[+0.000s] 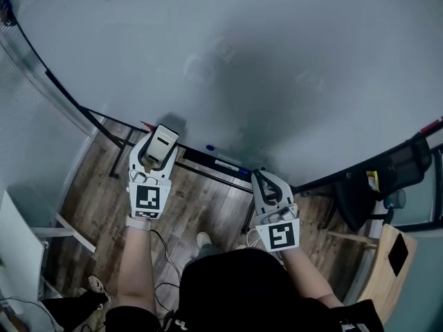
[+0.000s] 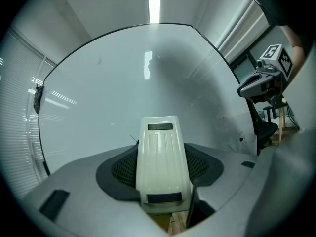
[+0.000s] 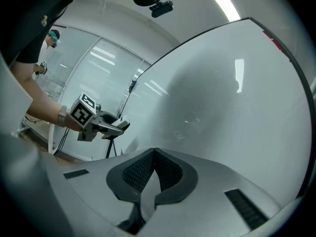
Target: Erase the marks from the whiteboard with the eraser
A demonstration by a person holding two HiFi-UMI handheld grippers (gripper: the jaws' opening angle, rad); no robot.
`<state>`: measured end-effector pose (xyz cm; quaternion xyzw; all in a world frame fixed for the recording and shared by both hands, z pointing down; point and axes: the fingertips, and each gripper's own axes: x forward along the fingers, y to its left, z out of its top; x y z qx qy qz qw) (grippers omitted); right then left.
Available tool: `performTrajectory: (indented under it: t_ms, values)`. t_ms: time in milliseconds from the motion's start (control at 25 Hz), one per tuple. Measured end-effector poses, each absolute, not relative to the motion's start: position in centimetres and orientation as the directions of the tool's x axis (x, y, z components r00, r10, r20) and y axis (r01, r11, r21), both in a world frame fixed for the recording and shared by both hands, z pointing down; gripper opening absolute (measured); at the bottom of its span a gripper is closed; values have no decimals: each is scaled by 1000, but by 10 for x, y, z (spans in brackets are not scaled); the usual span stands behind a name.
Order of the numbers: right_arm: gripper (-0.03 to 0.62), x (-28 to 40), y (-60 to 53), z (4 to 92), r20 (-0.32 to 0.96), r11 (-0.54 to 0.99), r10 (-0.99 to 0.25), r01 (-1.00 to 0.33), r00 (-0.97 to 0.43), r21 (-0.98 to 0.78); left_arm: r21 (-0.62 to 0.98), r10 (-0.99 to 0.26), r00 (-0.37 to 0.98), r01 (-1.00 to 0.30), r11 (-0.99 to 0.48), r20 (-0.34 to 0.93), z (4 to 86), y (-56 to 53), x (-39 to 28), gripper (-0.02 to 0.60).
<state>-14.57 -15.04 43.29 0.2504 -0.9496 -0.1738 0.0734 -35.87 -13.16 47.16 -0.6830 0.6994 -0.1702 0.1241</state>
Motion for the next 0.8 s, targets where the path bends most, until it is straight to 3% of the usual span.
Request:
performTrajectory:
  t_ms: [360,800]
  values:
    - [29,-119,-125,451,165,894,-390,-331,-906,301,-342,-996,-72,-938,47,61,461,-76,-284,267]
    - [29,-64,-91,459,230,931,-316,-254,-921,262,-268,-998,-24,-963,10,50,453,-39,-173,267]
